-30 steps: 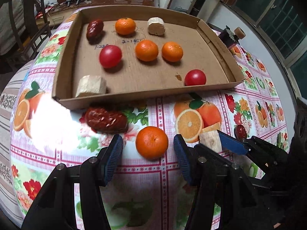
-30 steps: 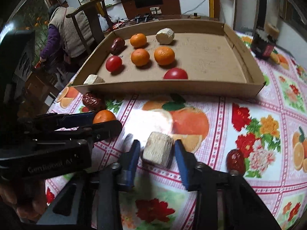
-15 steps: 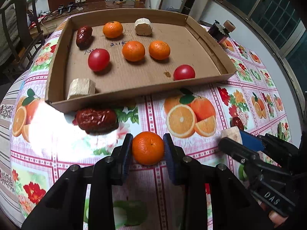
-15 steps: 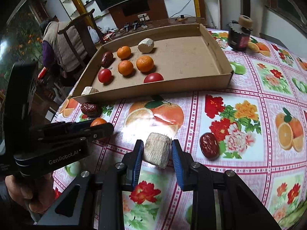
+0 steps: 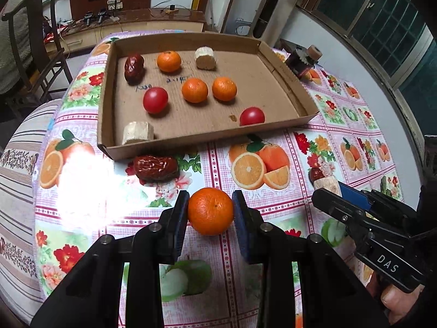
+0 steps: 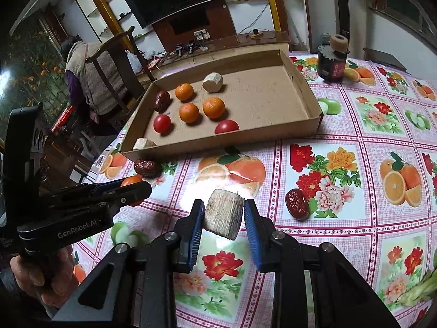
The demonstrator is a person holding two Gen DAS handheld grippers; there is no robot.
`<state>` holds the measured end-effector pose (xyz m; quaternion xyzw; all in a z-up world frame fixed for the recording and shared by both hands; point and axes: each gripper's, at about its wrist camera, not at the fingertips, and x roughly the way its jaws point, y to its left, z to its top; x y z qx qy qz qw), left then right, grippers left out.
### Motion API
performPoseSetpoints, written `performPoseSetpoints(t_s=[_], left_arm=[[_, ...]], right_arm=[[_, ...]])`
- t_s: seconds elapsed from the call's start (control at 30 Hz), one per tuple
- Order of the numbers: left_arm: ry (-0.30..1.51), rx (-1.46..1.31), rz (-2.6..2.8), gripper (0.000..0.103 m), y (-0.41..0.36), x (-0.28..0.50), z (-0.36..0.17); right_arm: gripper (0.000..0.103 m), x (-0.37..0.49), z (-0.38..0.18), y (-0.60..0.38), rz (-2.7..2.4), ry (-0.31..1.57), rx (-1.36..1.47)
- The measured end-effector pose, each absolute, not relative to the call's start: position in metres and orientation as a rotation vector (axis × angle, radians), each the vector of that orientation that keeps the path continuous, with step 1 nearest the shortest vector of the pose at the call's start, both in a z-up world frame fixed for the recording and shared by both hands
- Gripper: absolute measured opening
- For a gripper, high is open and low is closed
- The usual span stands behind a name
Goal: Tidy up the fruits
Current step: 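Carry the orange and root piece over the cardboard box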
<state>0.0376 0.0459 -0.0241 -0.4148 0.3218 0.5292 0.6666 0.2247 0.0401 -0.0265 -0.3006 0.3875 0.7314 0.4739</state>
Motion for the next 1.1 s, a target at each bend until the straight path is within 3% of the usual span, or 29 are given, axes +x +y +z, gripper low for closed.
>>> performPoseSetpoints(t_s=[1.1], left_arm=[[0.655, -0.945, 1.187, 0.029, 0.080, 0.023, -0.002]], right_arm=[[0.030, 0.229, -0.005, 0.086, 1.808, 0.886, -0.714]])
